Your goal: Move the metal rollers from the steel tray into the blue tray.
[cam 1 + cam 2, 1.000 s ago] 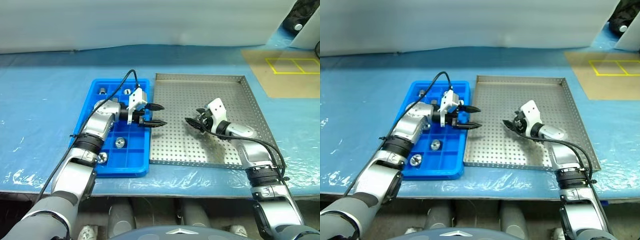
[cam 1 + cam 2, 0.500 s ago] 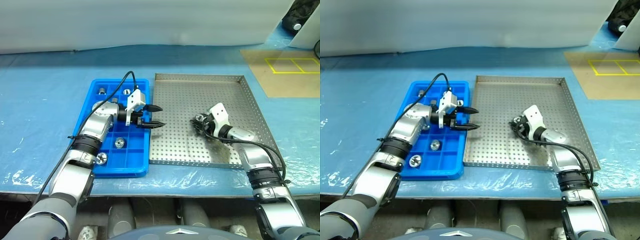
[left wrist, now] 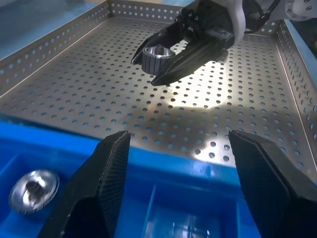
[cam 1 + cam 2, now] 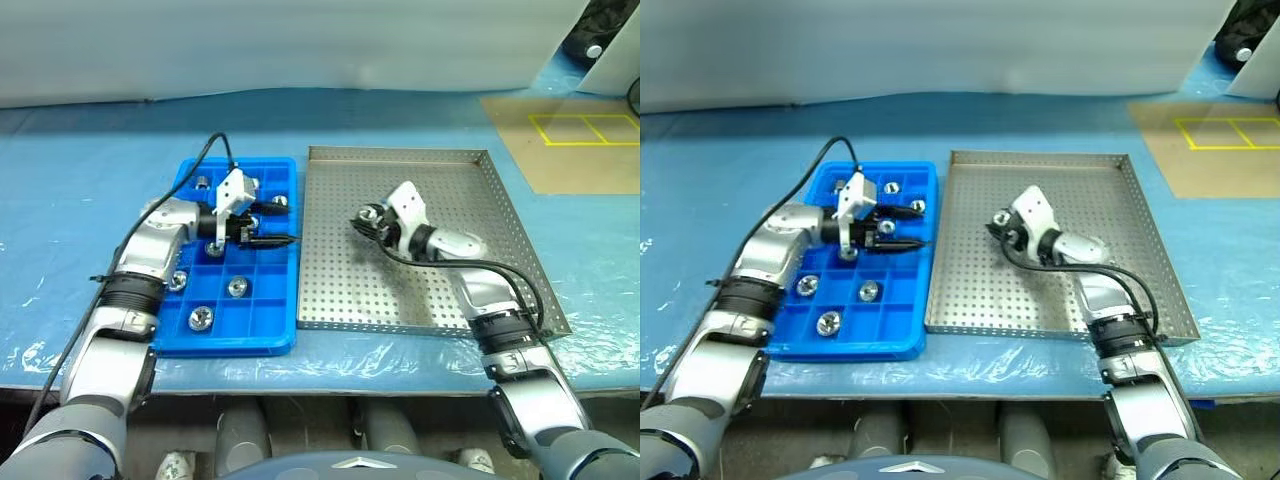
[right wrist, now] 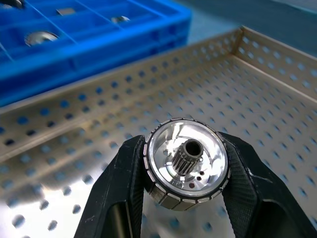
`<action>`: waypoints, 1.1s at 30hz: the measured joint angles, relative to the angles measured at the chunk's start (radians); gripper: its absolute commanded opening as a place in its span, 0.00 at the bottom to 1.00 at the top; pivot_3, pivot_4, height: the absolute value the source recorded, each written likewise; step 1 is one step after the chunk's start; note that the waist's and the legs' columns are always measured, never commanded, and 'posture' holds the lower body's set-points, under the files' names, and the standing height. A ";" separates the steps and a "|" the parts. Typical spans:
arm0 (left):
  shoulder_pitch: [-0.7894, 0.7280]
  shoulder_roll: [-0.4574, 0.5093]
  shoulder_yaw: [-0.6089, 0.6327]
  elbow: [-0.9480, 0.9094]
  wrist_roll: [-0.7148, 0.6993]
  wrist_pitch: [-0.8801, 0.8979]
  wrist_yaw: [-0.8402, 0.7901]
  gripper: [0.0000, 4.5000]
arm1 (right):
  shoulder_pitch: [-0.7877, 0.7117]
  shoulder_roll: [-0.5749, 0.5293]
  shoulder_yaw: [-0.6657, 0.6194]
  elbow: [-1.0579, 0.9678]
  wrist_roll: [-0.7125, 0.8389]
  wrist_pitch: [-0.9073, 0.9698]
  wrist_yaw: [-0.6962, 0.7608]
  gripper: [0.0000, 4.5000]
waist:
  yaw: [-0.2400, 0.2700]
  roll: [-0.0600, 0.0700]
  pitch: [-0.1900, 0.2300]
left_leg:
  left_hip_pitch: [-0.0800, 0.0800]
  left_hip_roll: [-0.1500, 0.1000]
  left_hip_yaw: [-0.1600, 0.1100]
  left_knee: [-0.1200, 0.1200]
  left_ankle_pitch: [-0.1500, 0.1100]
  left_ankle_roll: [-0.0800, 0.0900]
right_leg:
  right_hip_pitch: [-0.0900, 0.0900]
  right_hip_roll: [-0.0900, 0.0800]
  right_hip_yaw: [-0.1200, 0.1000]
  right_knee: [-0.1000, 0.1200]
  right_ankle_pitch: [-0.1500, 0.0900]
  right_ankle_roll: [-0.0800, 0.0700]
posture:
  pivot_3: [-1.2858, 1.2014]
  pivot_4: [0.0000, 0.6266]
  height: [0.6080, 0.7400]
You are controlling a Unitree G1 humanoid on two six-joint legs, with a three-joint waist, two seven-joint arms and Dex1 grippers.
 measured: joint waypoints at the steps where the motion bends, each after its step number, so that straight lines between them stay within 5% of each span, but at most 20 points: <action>1: 0.020 0.020 0.013 -0.026 -0.006 0.022 0.006 0.74 | -0.020 0.015 0.014 0.000 0.001 -0.001 0.012 0.38 | 0.003 0.000 0.000 | 0.000 0.000 0.000 0.000 0.000 0.000 | 0.000 0.000 -0.001 0.000 0.000 0.000 | 0.48 0.24 1.00; 9: 0.184 0.126 0.088 -0.227 -0.046 0.123 0.072 0.74 | -0.093 0.115 0.098 0.039 0.003 -0.010 0.125 0.38 | 0.035 0.000 0.000 | -0.001 0.001 0.000 -0.002 0.000 -0.001 | -0.001 -0.001 -0.002 -0.001 0.000 0.000 | 0.54 0.24 1.00; 23: 0.333 0.163 0.140 -0.445 -0.106 0.217 0.189 0.74 | -0.135 0.193 0.153 0.190 -0.006 -0.094 0.201 0.38 | 0.070 0.000 0.000 | -0.002 0.001 -0.002 -0.003 0.002 -0.003 | -0.001 -0.001 -0.003 0.000 0.000 0.000 | 0.57 0.24 1.00; 29: 0.329 0.164 0.140 -0.447 -0.110 0.218 0.205 0.74 | -0.135 0.182 0.150 0.191 -0.007 -0.090 0.218 0.82 | 0.078 0.000 0.000 | -0.002 0.001 -0.002 -0.003 0.004 -0.006 | -0.002 -0.001 -0.003 0.001 0.000 0.000 | 0.56 0.24 1.00; 33: 0.305 0.164 0.137 -0.439 -0.110 0.218 0.201 0.74 | -0.135 0.178 0.150 0.191 -0.015 -0.089 0.192 0.82 | 0.079 0.000 0.000 | -0.002 0.001 -0.002 -0.003 0.004 -0.007 | -0.002 0.000 -0.003 0.002 0.000 0.000 | 0.55 0.24 1.00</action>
